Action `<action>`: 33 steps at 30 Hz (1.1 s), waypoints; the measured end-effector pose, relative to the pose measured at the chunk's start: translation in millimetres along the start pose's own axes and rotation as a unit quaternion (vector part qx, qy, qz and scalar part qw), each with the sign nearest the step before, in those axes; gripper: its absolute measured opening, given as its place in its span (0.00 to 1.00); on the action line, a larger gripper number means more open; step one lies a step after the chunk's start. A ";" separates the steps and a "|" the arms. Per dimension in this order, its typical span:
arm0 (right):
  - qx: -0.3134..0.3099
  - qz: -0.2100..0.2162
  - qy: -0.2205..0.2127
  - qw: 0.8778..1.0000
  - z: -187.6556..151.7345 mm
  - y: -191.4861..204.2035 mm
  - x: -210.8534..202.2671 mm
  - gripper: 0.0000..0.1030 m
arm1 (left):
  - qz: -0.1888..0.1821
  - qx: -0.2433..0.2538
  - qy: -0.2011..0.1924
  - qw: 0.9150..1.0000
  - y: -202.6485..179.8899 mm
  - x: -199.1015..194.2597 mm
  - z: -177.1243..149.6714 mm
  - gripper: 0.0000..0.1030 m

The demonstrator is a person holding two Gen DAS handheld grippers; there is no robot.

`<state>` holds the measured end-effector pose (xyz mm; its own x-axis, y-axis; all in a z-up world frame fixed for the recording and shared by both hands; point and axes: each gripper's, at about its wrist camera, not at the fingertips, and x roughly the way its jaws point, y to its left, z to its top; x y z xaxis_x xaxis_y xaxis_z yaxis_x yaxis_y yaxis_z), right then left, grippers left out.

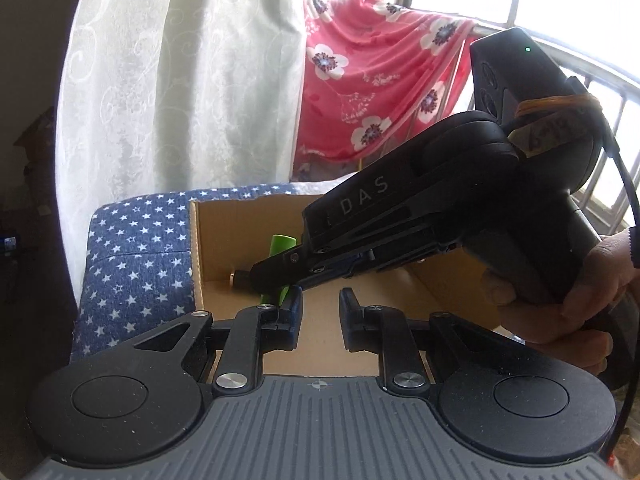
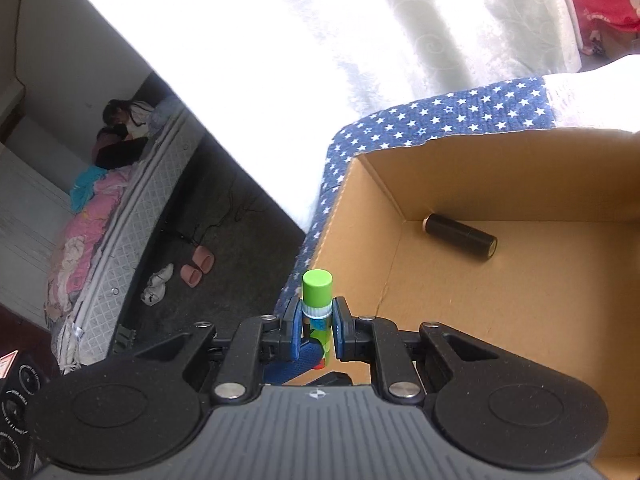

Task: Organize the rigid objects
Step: 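Carry the green glue stick into the box and release it, then grasp the small black oval item in the pink dish with the right gripper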

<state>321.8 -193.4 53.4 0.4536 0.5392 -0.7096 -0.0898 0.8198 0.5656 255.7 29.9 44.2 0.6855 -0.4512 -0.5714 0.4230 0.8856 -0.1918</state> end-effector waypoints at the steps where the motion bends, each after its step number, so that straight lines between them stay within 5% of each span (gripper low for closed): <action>1: 0.005 -0.006 0.012 1.000 7.5 -5.9 10.6 0.16 | 0.005 -0.004 0.000 1.000 5.7 2.1 0.7 0.19; 10: -0.006 -0.084 0.091 0.992 38.8 -24.8 84.1 0.18 | 0.010 -0.034 -0.019 0.999 29.5 -16.5 1.0 0.22; 14: -0.006 -0.092 0.084 0.992 43.9 -21.9 83.0 0.37 | 0.016 -0.041 -0.029 0.999 33.0 -25.9 -0.6 0.24; 16: -0.017 -0.092 0.066 0.993 40.9 -17.7 69.7 0.61 | 0.016 -0.041 -0.037 0.998 33.3 -32.9 -2.9 0.25; 27: -0.058 -0.025 -0.043 0.997 -21.8 13.3 -74.0 0.61 | -0.010 -0.040 -0.091 0.995 17.7 -93.5 -41.1 0.40; 33: -0.111 0.023 -0.133 0.985 -88.4 31.4 -143.0 0.61 | -0.045 -0.021 -0.070 0.996 -4.6 -105.0 -72.2 0.42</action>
<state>175.8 -227.7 135.6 0.6581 0.5319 -0.5329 -0.2945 0.8332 0.4680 138.9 81.2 47.5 0.7229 -0.5370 -0.4349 0.4626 0.8436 -0.2727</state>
